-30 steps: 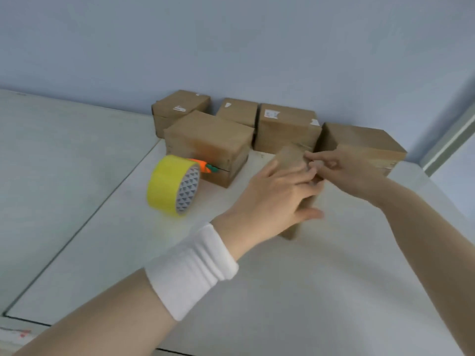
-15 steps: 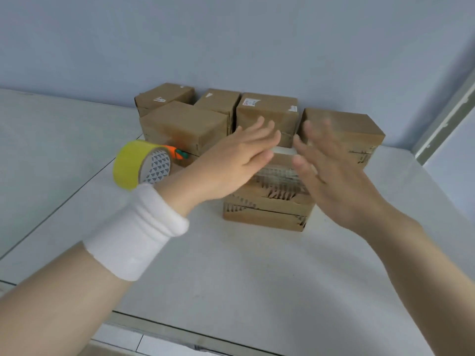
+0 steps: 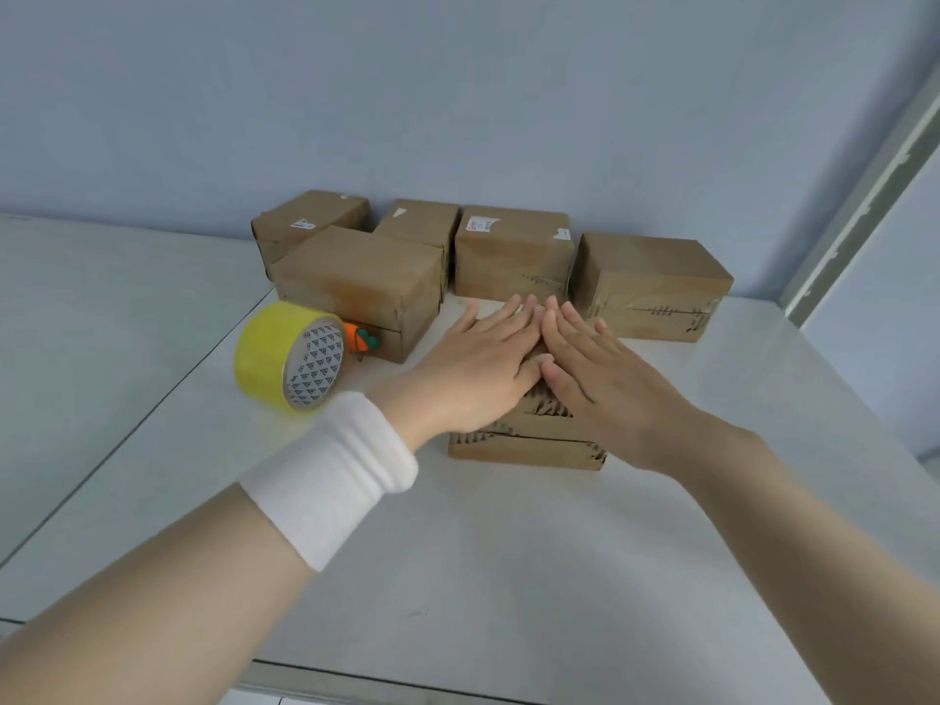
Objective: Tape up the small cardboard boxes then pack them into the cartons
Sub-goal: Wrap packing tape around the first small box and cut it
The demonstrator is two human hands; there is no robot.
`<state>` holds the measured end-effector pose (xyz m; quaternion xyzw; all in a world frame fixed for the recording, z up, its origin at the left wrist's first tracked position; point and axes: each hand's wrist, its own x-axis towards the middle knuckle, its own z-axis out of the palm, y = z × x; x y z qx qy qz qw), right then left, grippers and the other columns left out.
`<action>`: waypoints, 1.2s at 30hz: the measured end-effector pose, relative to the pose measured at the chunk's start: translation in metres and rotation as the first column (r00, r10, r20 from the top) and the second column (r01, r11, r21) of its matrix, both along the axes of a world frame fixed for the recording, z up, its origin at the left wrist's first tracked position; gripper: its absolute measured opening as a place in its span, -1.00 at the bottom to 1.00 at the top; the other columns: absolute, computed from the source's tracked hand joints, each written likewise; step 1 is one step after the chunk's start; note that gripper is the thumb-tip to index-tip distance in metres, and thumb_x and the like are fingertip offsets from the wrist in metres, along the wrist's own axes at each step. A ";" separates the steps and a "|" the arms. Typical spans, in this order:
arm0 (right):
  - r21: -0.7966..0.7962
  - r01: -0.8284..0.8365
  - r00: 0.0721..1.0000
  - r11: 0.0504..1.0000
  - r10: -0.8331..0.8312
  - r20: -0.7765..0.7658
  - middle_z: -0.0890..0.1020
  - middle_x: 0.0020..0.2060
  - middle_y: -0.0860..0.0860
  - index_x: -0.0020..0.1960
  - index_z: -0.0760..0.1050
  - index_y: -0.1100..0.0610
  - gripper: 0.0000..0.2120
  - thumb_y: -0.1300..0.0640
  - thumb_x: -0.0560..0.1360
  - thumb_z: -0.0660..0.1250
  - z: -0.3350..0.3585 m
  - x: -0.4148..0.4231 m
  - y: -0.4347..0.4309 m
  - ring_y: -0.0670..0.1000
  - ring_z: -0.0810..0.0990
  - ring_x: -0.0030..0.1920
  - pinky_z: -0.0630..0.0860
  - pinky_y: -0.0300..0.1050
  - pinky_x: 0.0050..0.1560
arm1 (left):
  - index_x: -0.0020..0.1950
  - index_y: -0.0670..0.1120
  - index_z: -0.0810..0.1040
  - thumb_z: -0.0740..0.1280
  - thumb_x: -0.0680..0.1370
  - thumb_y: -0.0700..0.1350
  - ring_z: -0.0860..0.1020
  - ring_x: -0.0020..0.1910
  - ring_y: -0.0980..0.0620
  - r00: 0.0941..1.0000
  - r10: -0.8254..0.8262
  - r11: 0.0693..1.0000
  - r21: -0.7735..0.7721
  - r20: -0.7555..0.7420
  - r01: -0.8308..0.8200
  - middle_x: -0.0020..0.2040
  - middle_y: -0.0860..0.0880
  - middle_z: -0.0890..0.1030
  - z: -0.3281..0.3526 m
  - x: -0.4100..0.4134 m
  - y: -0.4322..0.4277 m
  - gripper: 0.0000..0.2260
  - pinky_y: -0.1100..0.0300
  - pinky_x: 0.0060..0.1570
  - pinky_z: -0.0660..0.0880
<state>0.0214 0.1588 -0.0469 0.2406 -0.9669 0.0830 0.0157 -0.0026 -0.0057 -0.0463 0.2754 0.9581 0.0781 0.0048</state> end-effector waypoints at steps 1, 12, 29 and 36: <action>0.006 0.006 1.000 1.000 -0.006 -0.005 -0.19 0.52 -0.05 0.50 -0.26 0.09 -0.47 -0.07 0.61 -0.21 -0.001 0.000 0.000 -0.16 -0.25 0.49 -0.30 -0.26 0.44 | 0.54 -0.07 -0.20 -0.14 0.65 0.04 -0.19 0.52 0.11 1.000 -0.001 1.000 0.000 0.000 0.001 0.56 0.00 -0.16 -0.001 0.000 0.001 -0.50 0.09 0.43 -0.30; -0.220 -0.080 0.997 0.972 0.074 -0.034 0.22 0.44 -0.08 0.46 0.21 0.08 -0.32 -0.24 0.43 0.07 0.008 -0.001 0.008 -0.18 0.12 0.45 0.03 -0.30 0.44 | 0.41 0.00 0.35 0.29 0.47 0.10 0.16 0.44 0.23 0.988 -0.154 0.868 0.480 0.021 0.126 0.41 0.17 0.28 -0.003 0.008 -0.046 -0.48 0.28 0.43 0.04; -0.217 0.223 0.960 0.951 -0.252 -0.120 0.63 0.10 -0.02 0.20 0.54 0.00 -0.61 -0.13 0.59 0.04 0.036 0.011 -0.013 0.04 0.52 0.18 0.43 -0.02 0.16 | 0.32 0.00 0.48 0.08 0.62 0.05 0.40 0.29 0.19 0.998 0.070 0.834 0.550 -0.010 -0.052 0.32 0.09 0.49 0.029 0.022 -0.031 -0.66 0.40 0.18 0.23; 0.021 0.112 0.993 0.993 -0.113 0.019 -0.11 0.54 -0.05 0.53 -0.19 0.12 -0.46 -0.02 0.60 -0.20 0.011 0.057 -0.018 -0.14 -0.26 0.49 -0.26 -0.25 0.46 | 0.53 0.02 -0.18 -0.23 0.54 0.24 -0.21 0.49 0.21 0.993 -0.088 0.996 0.012 0.082 0.088 0.55 0.10 -0.16 0.009 0.047 -0.019 -0.40 0.18 0.46 -0.26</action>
